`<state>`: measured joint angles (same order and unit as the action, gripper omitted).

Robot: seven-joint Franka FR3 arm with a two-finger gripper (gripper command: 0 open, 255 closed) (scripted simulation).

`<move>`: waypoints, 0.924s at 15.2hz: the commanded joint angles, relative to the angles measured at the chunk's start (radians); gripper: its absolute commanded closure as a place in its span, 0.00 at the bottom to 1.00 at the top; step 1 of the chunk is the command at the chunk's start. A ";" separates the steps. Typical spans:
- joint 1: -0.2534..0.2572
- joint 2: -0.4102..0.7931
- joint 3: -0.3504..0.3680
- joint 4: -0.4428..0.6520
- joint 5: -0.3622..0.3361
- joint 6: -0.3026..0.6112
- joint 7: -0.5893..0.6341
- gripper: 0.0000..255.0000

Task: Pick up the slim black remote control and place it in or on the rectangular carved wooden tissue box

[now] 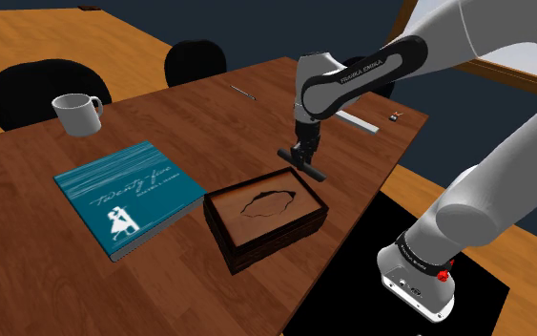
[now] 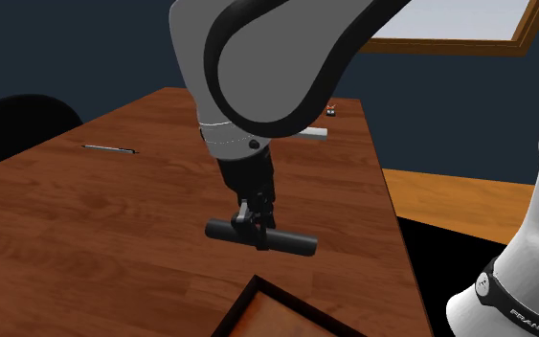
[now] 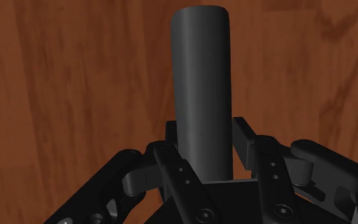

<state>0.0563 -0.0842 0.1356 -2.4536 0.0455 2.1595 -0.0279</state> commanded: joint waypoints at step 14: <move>0.004 -0.088 0.000 0.058 0.015 -0.162 -0.008 1.00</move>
<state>0.0613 -0.1670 0.1365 -2.4038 0.0602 2.0112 -0.0351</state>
